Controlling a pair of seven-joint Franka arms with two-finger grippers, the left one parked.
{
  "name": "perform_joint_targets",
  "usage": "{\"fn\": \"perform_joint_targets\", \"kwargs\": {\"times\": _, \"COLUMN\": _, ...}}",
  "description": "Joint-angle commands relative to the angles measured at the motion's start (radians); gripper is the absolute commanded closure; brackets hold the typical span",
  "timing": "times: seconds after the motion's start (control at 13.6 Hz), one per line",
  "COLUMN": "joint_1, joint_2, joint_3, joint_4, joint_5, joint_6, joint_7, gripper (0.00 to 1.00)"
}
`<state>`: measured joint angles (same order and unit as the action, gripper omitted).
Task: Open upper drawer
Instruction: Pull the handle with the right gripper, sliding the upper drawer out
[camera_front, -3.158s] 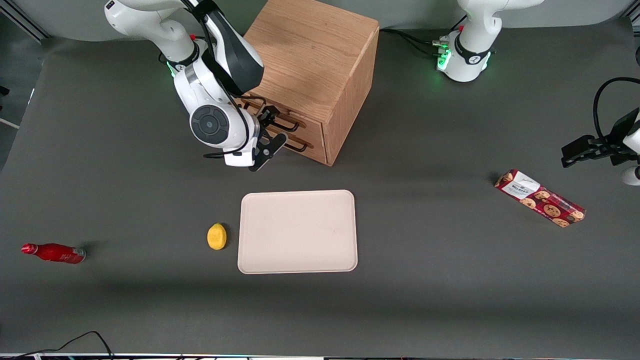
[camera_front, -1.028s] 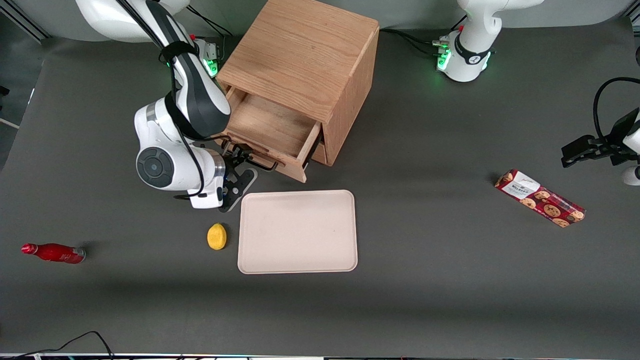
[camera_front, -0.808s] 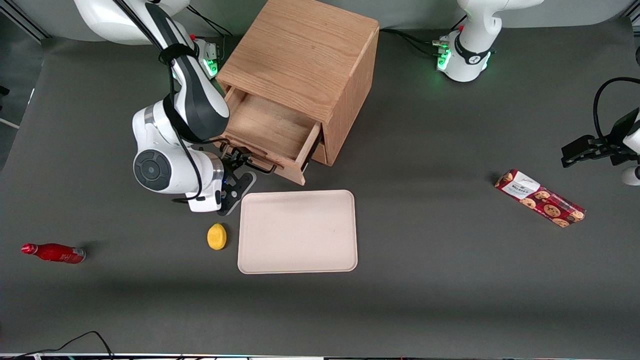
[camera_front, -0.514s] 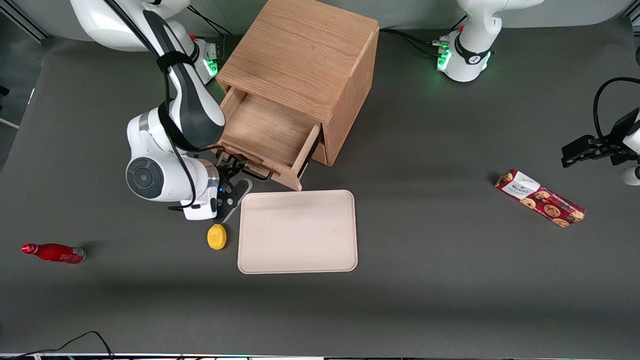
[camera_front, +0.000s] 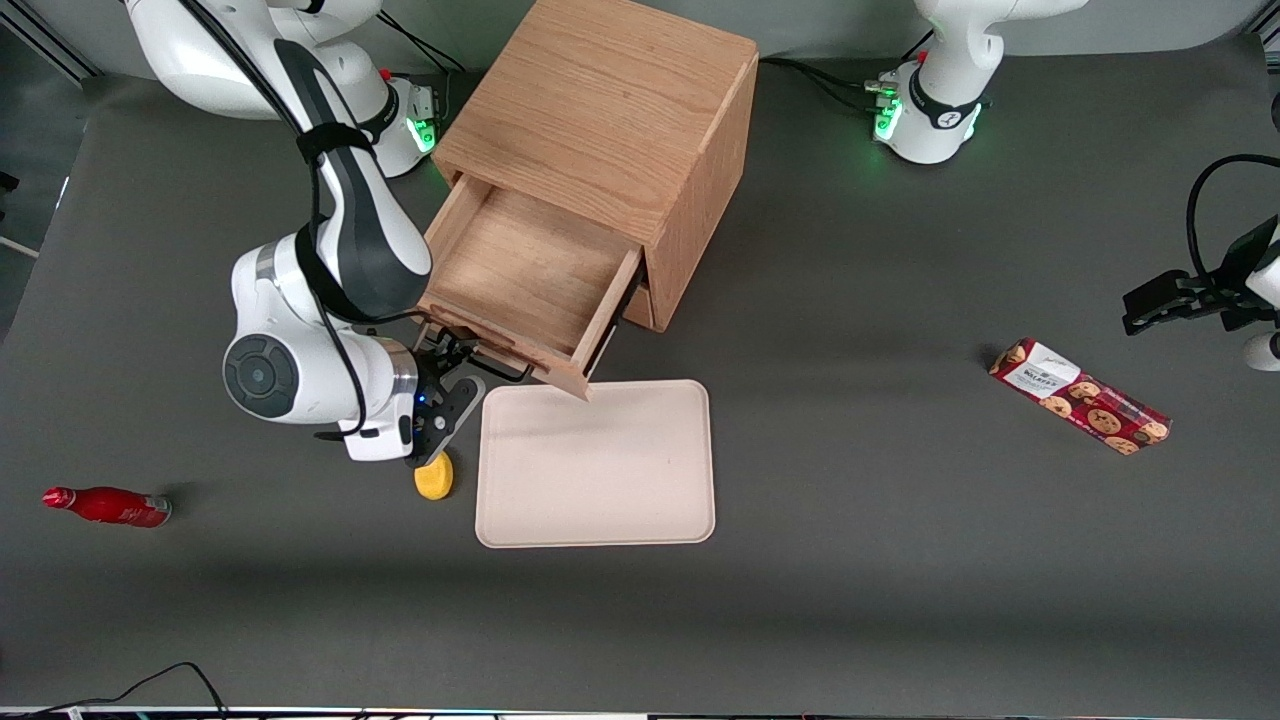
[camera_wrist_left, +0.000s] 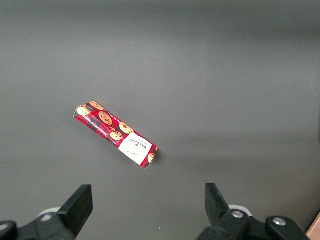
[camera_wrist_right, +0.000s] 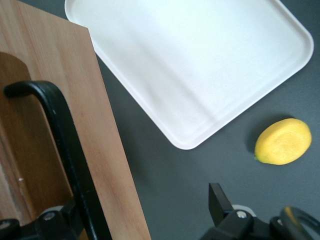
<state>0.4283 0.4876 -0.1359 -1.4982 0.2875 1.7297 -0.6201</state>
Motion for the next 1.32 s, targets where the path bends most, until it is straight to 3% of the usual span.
{"fn": "perform_joint_targets", "kwargs": {"times": 0.0, "joint_1": -0.028, "joint_2": 0.032, "joint_3": 0.006, "joint_4": 0.053, "joint_5": -0.019, "joint_6": -0.006, "joint_7": -0.035, "gripper": 0.00}}
{"fn": "perform_joint_targets", "kwargs": {"times": 1.25, "joint_1": -0.123, "joint_2": 0.137, "joint_3": 0.006, "joint_4": 0.190, "joint_5": -0.019, "joint_6": -0.006, "joint_7": -0.173, "gripper": 0.00}}
